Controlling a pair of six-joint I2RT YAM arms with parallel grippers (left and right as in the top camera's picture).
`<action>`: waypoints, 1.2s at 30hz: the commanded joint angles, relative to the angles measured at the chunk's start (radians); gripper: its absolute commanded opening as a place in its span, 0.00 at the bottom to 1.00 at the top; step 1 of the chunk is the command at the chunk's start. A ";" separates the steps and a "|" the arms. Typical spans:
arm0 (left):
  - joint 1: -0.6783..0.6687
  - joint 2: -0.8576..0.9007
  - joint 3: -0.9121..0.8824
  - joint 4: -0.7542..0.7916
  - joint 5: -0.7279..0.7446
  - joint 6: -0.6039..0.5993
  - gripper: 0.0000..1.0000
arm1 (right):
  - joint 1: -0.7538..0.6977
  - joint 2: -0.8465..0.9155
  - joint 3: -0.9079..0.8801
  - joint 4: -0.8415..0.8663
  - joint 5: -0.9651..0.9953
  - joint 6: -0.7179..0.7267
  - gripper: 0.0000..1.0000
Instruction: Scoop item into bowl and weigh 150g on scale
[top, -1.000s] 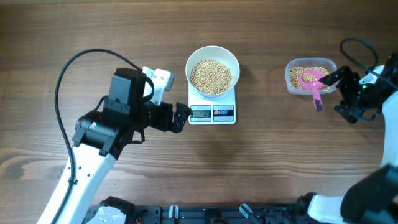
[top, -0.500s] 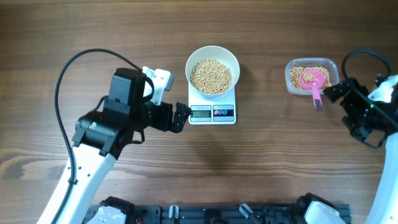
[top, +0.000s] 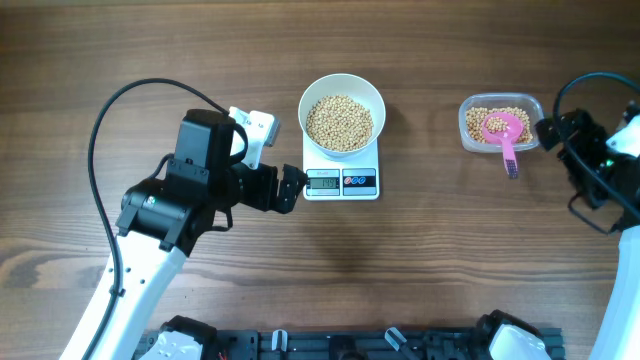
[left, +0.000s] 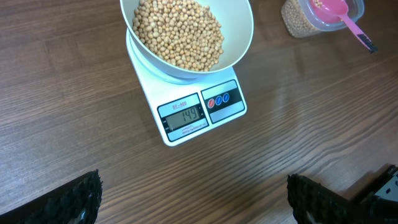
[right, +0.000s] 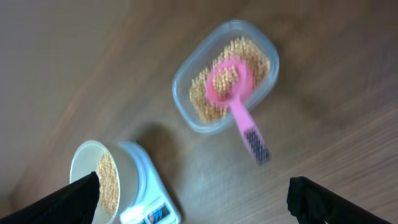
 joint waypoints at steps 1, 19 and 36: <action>0.006 -0.006 0.000 0.003 0.009 -0.005 1.00 | 0.004 -0.007 0.002 0.061 0.062 -0.011 1.00; 0.006 -0.006 0.000 0.003 0.008 -0.005 1.00 | 0.004 -0.007 0.001 0.019 0.136 -0.010 1.00; 0.006 -0.006 0.000 0.003 0.009 -0.005 1.00 | 0.004 -0.007 0.001 -0.029 0.072 -0.002 1.00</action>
